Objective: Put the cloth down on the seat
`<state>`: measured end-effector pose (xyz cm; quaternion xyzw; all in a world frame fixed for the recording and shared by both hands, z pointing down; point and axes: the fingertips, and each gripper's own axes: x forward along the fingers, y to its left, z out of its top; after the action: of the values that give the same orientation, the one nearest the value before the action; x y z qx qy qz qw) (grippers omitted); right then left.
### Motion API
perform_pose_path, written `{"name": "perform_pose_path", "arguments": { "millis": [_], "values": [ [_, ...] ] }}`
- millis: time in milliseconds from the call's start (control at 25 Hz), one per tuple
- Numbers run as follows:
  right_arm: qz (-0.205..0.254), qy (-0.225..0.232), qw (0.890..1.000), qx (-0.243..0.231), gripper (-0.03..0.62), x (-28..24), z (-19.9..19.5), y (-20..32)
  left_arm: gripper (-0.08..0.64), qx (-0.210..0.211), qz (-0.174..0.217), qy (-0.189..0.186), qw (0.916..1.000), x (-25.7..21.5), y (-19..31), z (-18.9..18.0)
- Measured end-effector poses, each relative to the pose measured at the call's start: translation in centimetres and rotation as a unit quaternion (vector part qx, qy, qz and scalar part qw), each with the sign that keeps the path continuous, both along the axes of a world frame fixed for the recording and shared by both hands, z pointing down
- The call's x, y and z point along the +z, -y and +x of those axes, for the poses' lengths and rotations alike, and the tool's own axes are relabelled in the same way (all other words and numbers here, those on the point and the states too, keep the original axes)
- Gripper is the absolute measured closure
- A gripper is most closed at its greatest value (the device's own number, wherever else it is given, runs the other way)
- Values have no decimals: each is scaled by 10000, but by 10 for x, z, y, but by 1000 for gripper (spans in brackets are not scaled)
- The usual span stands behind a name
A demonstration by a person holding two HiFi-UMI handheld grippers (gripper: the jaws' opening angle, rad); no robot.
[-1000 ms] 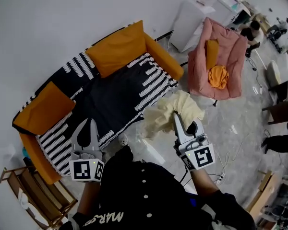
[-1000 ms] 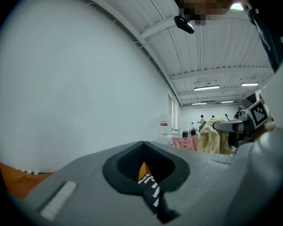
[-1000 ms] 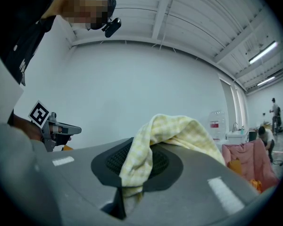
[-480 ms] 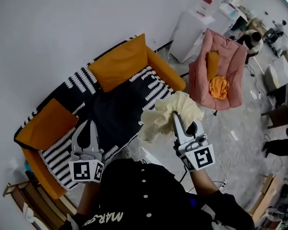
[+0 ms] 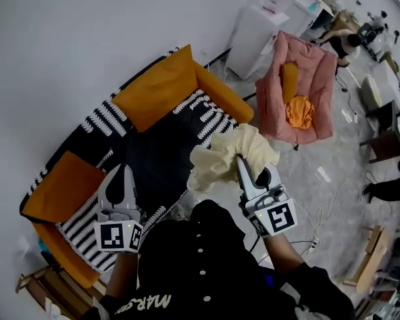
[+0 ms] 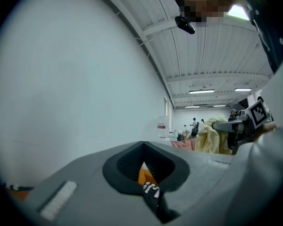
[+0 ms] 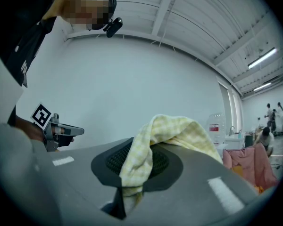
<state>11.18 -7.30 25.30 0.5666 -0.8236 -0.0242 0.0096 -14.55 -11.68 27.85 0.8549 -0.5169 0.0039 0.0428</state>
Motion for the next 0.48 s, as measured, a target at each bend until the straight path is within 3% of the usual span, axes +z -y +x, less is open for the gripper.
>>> {"name": "perform_pose_path", "arguments": {
  "millis": [480],
  "values": [
    [-227, 85, 9996, -173, 525, 11, 27, 59, 560, -79, -270, -127, 9995, 11, 45, 33]
  ]
}}
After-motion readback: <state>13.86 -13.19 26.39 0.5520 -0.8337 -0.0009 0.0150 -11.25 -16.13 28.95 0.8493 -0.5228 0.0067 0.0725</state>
